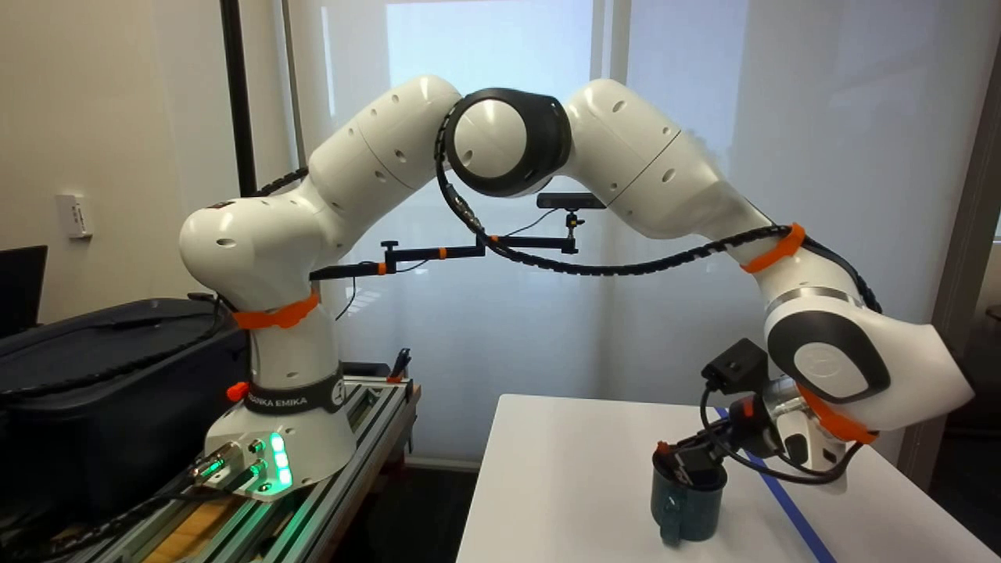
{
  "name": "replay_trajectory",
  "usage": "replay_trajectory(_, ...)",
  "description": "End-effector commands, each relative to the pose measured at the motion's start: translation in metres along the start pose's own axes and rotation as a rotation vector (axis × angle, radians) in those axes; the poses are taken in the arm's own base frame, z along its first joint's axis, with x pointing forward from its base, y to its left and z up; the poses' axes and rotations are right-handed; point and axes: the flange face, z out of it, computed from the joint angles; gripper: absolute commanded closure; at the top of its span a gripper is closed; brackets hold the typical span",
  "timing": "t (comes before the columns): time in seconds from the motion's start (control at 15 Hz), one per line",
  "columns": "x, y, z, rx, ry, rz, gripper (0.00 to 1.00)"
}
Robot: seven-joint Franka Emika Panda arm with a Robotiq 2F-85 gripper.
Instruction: Remove the red marker from the green mug.
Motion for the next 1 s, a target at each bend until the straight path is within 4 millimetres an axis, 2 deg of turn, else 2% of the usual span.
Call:
replay_trajectory(0.0,0.007,-0.009,-0.002,-0.022,-0.014,-0.034,0.55)
replay_trajectory(0.07,0.009,-0.011,-0.001,-0.025,-0.02,-0.042,0.57)
replay_trajectory(0.33,0.012,-0.02,0.005,-0.04,-0.04,-0.065,0.57)
replay_trajectory(0.73,0.022,-0.023,0.013,-0.071,-0.066,-0.071,0.52)
replay_trajectory(0.87,0.026,-0.023,0.014,-0.075,-0.069,-0.068,0.64)
replay_trajectory(0.93,0.028,-0.023,0.016,-0.078,-0.07,-0.066,0.81)
